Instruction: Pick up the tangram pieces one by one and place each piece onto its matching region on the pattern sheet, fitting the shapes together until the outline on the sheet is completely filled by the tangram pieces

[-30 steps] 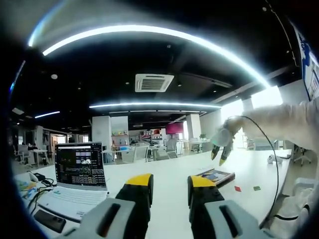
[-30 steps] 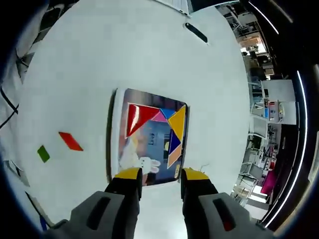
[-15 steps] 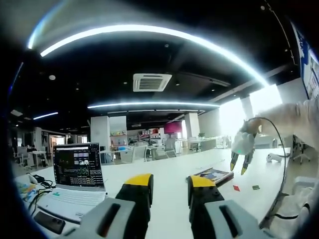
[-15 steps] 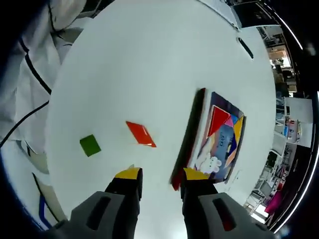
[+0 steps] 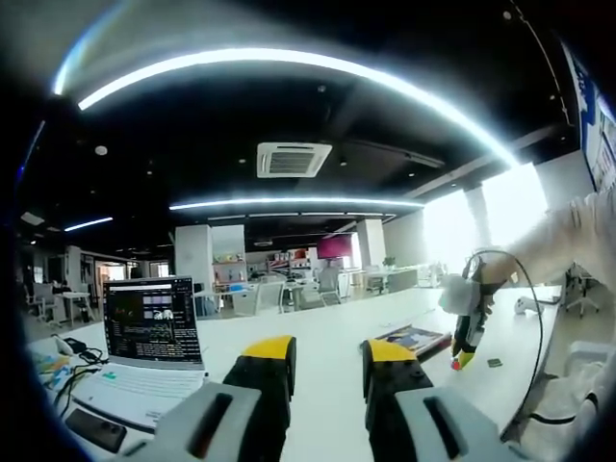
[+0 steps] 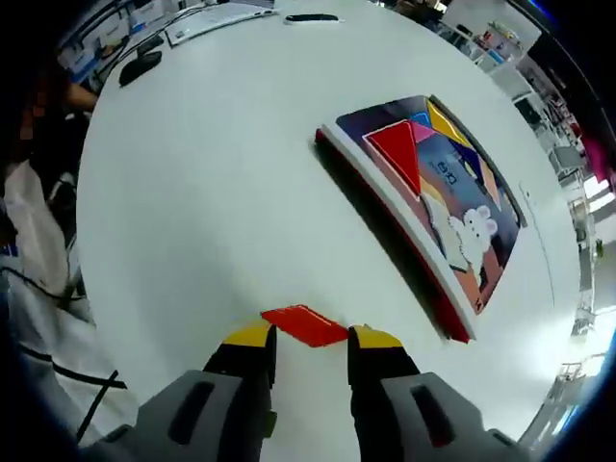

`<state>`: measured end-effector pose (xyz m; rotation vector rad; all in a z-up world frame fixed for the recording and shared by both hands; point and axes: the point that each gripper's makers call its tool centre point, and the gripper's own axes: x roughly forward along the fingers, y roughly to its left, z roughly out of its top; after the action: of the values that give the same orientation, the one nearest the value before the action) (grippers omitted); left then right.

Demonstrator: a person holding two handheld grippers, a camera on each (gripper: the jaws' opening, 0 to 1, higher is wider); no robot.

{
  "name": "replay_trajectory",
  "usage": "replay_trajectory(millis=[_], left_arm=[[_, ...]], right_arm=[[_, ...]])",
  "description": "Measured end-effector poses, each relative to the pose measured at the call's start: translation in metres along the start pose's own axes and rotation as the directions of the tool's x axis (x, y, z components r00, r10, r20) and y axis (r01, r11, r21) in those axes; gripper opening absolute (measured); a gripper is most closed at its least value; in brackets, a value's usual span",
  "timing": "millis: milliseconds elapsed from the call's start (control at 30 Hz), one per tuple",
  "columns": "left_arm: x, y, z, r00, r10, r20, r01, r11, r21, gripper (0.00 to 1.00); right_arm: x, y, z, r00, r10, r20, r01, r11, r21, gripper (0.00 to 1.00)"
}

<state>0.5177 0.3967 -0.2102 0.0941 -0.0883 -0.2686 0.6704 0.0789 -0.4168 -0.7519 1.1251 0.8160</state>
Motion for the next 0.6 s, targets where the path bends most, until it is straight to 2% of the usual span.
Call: replay_trajectory(millis=[133,200,333,433,533,600], left_arm=[[0.002,-0.001,-0.002,1.0,-0.002,-0.007,0.002,1.0,0.001,0.29],[0.002,-0.003,-0.002,1.0,-0.006,-0.009,0.006,1.0,0.004,0.29],[0.001,-0.006,-0.001,1.0,-0.01,-0.004,0.01,1.0,0.005,0.29],[0.0,-0.006,-0.001,1.0,-0.009,-0.006,0.009,1.0,0.006,0.29],[-0.001,-0.004,-0.001,1.0,-0.005,-0.001,0.005,1.0,0.001,0.29],[-0.002,-0.003,-0.001,1.0,-0.004,-0.004,0.004,1.0,0.001,0.29]], right_arm=[[0.0,0.003,0.01,0.999,-0.011,0.035,0.013,0.999,-0.051,0.3],[0.001,0.012,0.009,1.0,-0.006,0.024,0.008,0.997,-0.071,0.29],[0.002,0.007,0.018,0.998,-0.028,0.054,0.037,0.984,-0.177,0.3],[0.001,0.007,0.013,0.999,-0.002,0.033,0.008,0.983,-0.183,0.29],[0.002,0.007,0.007,0.998,0.061,0.015,-0.057,0.985,-0.164,0.29],[0.004,0.004,0.007,0.992,0.119,0.033,-0.115,0.988,-0.101,0.3]])
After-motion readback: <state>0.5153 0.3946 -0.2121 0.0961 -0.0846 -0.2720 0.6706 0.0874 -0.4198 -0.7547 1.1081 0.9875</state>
